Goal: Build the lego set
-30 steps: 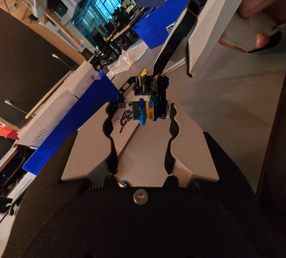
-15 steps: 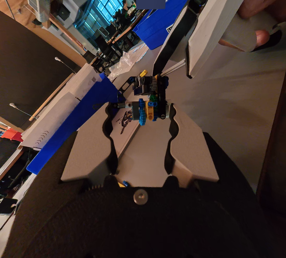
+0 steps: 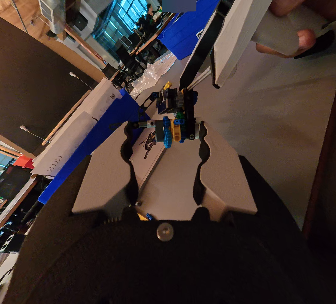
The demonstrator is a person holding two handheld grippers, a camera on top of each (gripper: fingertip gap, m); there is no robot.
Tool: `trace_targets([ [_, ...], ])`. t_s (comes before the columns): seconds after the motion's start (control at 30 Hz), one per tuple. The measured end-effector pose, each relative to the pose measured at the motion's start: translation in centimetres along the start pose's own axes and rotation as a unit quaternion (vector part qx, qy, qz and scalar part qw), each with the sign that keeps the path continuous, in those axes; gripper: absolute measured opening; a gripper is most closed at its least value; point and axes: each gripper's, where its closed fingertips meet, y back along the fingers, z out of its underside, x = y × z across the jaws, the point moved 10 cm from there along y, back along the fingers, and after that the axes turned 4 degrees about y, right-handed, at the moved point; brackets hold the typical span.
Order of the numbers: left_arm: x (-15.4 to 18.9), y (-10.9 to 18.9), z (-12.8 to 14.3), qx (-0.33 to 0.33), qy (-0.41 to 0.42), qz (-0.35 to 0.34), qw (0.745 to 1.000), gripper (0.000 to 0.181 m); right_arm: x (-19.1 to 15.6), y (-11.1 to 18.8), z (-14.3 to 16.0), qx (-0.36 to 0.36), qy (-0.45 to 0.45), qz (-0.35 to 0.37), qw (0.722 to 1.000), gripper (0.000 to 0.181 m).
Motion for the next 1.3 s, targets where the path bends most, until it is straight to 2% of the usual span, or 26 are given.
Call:
trace_targets([
  [1.17,0.0,0.27,-0.17,0.004,0.007,-0.008,1.0,0.072,-0.73,-0.16,-0.4,-0.013,0.031,0.021,0.999,0.085],
  [1.23,0.06,0.32,-0.19,0.006,0.009,-0.004,1.0,0.072,-0.66,0.02,-0.39,-0.014,0.037,0.03,0.999,0.077],
  [1.3,0.07,0.4,-0.29,0.009,0.009,-0.007,1.0,0.072,-0.66,0.11,-0.46,-0.009,0.036,0.025,0.999,0.077],
])
